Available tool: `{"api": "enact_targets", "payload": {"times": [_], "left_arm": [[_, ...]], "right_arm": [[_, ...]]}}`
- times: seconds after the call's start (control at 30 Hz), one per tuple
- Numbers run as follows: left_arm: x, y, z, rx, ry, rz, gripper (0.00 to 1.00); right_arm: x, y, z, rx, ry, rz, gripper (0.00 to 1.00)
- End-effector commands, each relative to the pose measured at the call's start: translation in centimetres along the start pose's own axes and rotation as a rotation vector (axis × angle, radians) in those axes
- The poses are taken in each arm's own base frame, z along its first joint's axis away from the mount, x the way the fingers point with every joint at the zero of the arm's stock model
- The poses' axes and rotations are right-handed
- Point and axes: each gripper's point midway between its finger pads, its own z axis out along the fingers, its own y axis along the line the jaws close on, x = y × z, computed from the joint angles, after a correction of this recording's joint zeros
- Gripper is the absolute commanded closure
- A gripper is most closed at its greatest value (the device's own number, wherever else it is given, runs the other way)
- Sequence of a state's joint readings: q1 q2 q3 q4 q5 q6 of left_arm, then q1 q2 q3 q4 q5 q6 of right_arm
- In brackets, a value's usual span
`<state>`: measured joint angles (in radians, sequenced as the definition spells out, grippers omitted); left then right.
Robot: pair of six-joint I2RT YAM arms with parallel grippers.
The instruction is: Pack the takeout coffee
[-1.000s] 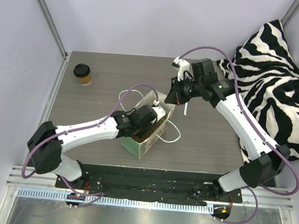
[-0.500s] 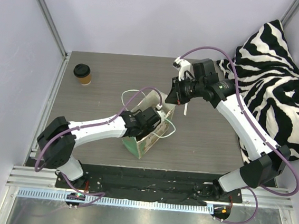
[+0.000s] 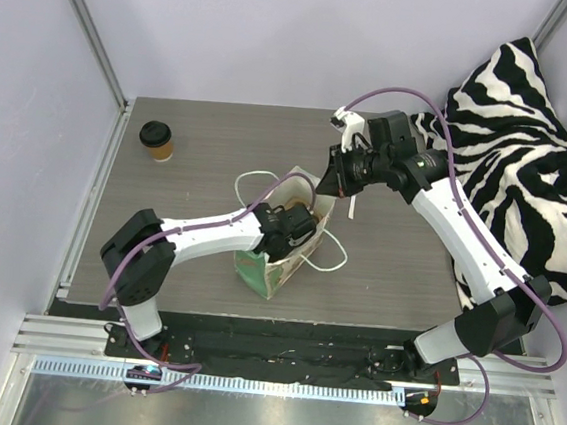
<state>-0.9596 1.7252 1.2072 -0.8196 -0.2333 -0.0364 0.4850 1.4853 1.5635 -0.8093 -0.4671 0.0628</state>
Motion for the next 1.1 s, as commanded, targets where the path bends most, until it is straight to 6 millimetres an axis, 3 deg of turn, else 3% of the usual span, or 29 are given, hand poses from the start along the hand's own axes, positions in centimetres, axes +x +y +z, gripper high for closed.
{"api": "enact_targets", "payload": {"times": [0.0, 0.1, 0.2, 0.4, 0.73, 0.9, 1.07], "left_arm": [[1.2, -1.3, -0.7, 0.094, 0.108, 0.033, 1.00], [0.7, -1.4, -1.0, 0.115, 0.116, 0.029, 1.00], [-1.1, -0.5, -2.0, 0.104, 0.050, -0.016, 1.00], [-6.2, 1.1, -7.0, 0.080, -0.249, -0.073, 1.00], [-8.9, 1.7, -11.8, 0.072, -0.497, -0.044, 1.00], [-10.6, 2.0, -16.4, 0.062, -0.718, -0.032, 0.86], [-11.6, 4.6, -20.6, -0.051, -0.893, -0.043, 0.53]], "right_arm": [[-2.7, 0.6, -1.7, 0.001, -0.109, -0.061, 0.99], [-2.6, 0.6, -1.7, 0.001, -0.108, -0.062, 0.99], [-2.3, 0.6, -1.7, -0.001, -0.105, -0.062, 0.99], [-1.5, 0.5, -1.4, -0.006, -0.088, -0.050, 0.99], [-1.0, -0.2, -1.1, 0.018, -0.083, -0.071, 0.99], [-1.6, 0.0, -1.6, 0.020, -0.120, -0.110, 0.99], [-1.8, 0.5, -2.2, 0.002, -0.159, -0.180, 0.99]]}}
